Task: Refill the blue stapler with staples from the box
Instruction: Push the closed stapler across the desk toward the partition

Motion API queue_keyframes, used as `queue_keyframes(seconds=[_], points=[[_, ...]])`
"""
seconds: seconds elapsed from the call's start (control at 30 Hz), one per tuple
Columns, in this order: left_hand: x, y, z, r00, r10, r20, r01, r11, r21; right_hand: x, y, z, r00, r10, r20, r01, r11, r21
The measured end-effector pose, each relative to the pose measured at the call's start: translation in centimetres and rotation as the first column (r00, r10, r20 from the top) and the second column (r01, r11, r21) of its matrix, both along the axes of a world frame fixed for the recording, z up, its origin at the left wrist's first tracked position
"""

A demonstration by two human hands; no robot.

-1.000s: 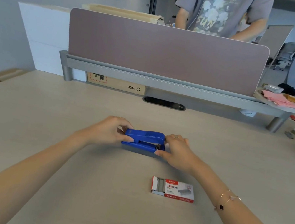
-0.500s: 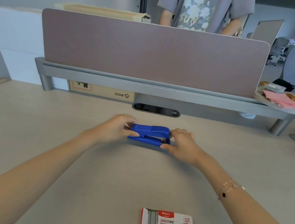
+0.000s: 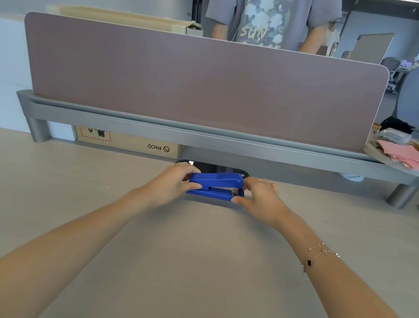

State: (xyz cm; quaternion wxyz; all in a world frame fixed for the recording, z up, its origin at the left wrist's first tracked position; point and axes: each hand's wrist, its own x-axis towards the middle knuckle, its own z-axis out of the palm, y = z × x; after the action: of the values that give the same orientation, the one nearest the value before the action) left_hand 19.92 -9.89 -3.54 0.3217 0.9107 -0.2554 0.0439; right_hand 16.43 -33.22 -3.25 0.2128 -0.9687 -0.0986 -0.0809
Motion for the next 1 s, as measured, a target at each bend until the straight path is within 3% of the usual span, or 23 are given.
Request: queue_keyframes(seconds=[0.5, 1.0], points=[[6.4, -0.8, -1.4, 1.0, -0.002, -0.022, 0.002, 1.0, -0.006, 6.7, -0.7, -1.6, 0.999, -0.048, -0.018, 0.049, 0.999, 0.009], [9.0, -0.6, -2.2, 0.998, -0.066, 0.025, 0.066, 0.998, 0.008, 8.0, -0.6, -2.1, 0.995, -0.087, -0.056, 0.09, 0.995, 0.052]])
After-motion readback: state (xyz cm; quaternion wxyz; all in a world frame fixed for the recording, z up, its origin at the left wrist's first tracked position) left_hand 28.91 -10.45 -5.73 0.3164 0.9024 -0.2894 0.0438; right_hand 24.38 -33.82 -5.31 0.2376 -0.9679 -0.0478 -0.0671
